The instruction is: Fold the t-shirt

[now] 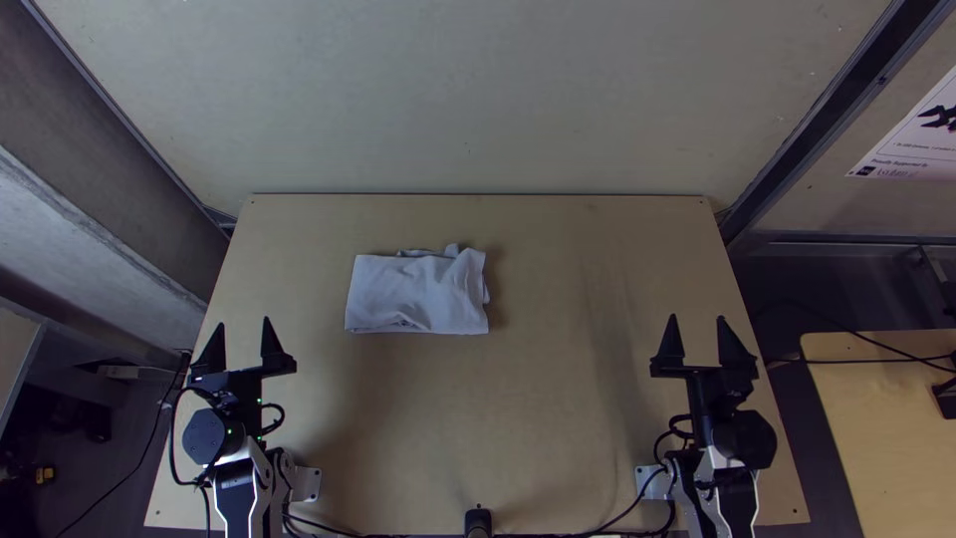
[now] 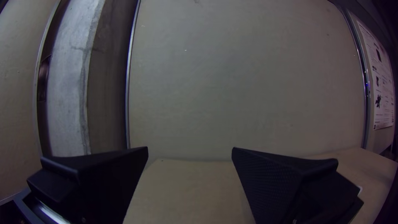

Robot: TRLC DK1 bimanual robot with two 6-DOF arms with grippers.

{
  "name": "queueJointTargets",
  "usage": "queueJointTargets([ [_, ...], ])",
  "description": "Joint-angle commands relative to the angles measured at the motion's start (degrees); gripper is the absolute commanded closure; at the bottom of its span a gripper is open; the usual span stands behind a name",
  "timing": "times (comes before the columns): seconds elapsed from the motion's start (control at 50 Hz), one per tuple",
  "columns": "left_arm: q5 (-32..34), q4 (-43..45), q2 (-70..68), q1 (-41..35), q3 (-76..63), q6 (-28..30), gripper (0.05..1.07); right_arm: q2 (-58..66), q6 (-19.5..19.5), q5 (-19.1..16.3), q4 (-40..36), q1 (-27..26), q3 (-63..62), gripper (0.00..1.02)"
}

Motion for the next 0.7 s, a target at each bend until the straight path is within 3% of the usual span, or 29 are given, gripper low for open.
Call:
queueJointTargets([
  [0.0, -0.28, 0.26, -0.89, 1.00, -2.57, 0.36, 0.10, -0.47, -1.89, 0.55, 1.52, -0.24, -3.40, 0.03],
  [0.24, -0.19, -9.41, -0.89, 0.39, -2.48, 0.28, 0.10, -0.12, -3.12, -0.33, -3.31, 0.02, -6.30, 0.03],
  [0.68, -0.63, -9.67, -0.80, 1.27, -2.39, 0.45, 0.10, -0.12, -3.12, -0.33, -3.22, -0.86, -6.30, 0.04],
])
